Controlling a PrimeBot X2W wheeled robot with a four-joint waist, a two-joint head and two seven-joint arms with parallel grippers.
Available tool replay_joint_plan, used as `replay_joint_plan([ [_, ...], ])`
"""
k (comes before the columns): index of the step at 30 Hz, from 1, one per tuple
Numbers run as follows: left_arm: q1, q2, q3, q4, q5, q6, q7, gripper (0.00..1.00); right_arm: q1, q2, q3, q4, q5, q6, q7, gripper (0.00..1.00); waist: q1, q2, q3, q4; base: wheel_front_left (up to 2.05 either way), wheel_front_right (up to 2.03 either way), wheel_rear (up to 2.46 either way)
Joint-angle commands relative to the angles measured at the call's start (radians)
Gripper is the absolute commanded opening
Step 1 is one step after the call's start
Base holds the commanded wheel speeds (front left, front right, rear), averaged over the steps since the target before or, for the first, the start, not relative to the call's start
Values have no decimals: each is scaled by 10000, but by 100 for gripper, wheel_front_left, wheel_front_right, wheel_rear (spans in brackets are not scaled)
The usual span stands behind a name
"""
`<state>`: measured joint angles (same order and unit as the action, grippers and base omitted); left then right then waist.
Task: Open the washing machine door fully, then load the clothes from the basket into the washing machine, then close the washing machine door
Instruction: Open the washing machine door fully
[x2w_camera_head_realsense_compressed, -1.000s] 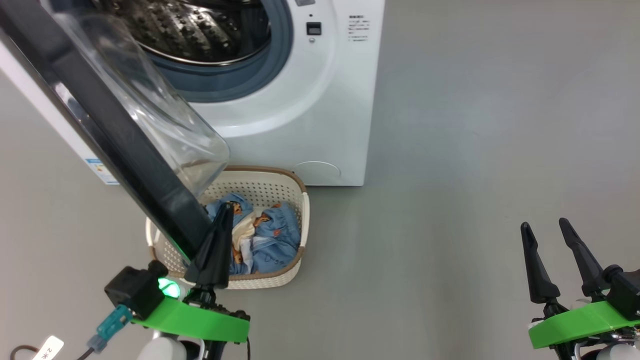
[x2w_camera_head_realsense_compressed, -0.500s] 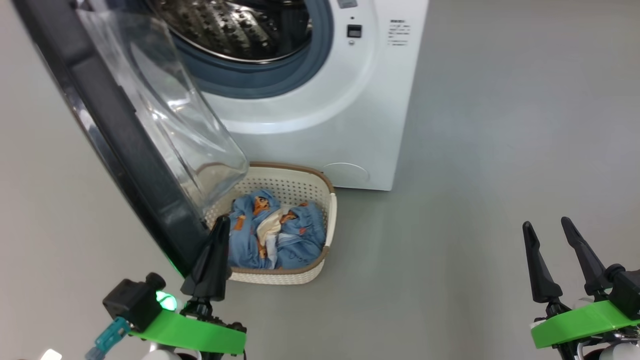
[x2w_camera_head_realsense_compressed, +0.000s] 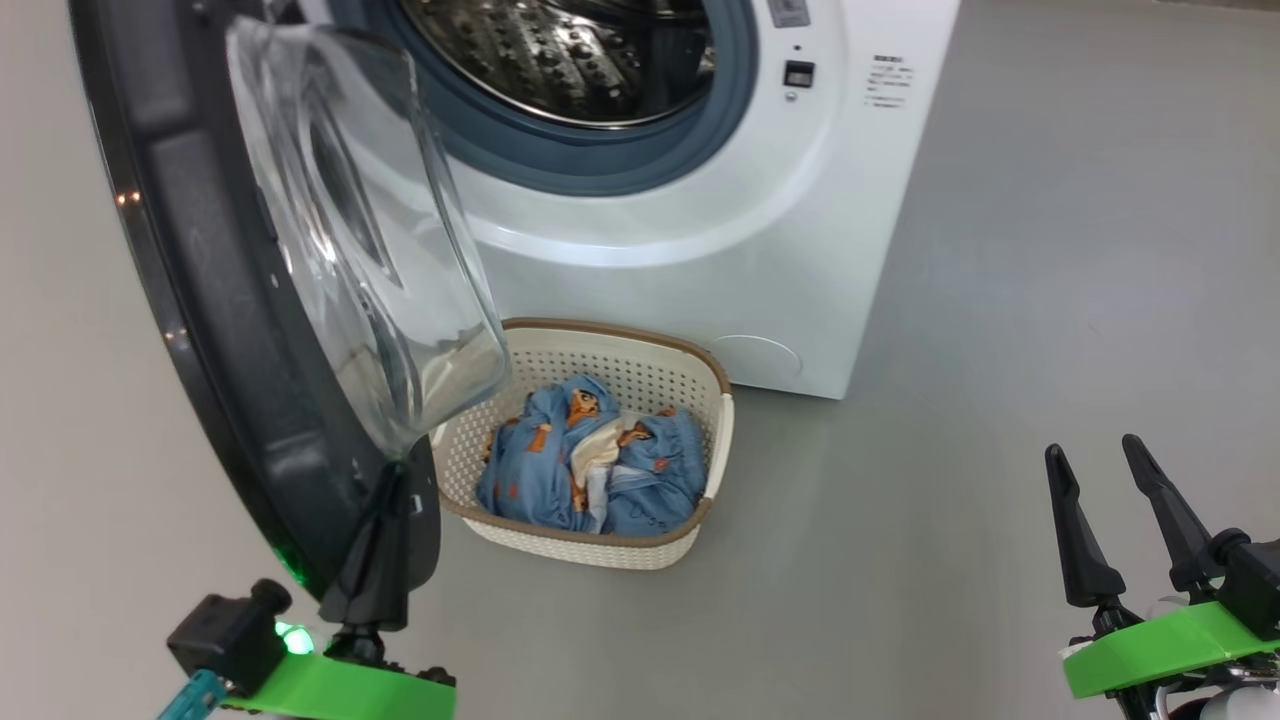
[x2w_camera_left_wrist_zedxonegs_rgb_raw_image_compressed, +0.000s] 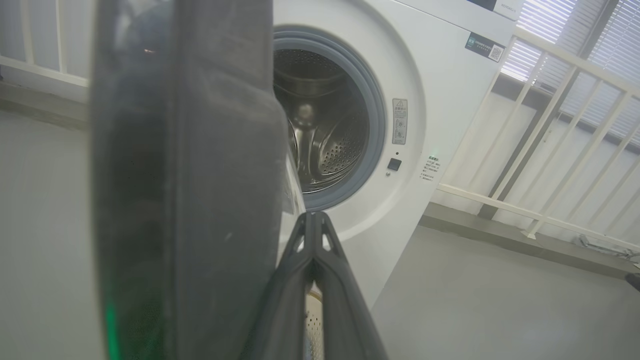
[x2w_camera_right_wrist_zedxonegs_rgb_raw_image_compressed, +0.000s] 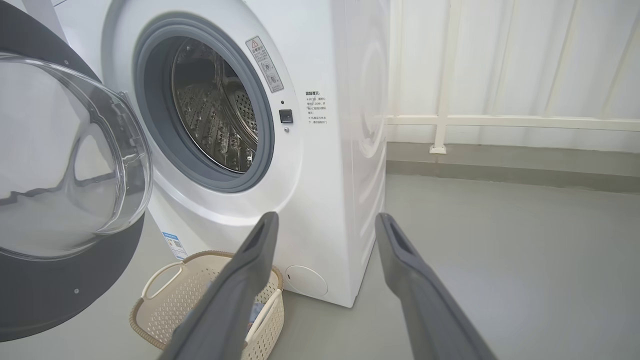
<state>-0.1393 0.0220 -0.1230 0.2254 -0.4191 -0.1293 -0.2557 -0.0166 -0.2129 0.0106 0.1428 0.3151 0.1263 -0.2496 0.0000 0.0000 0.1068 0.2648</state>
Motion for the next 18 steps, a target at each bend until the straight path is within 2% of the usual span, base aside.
replay_joint_plan([
  [1, -47, 283, 525, -244, 124, 195, -61, 0, -174, -201, 216, -241, -80, 44, -122, 100, 0, 0, -63, 152, 0, 0, 0],
  [9, 140, 283, 1099, -382, 381, 389, -61, 0, -108, -187, 286, -228, -84, 44, -122, 100, 0, 0, -126, 581, 0, 0, 0],
  [18, 23, 283, 1929, -404, 599, 364, -61, 0, -125, -194, 320, -246, -98, 44, -122, 100, 0, 0, -23, 821, 0, 0, 0],
])
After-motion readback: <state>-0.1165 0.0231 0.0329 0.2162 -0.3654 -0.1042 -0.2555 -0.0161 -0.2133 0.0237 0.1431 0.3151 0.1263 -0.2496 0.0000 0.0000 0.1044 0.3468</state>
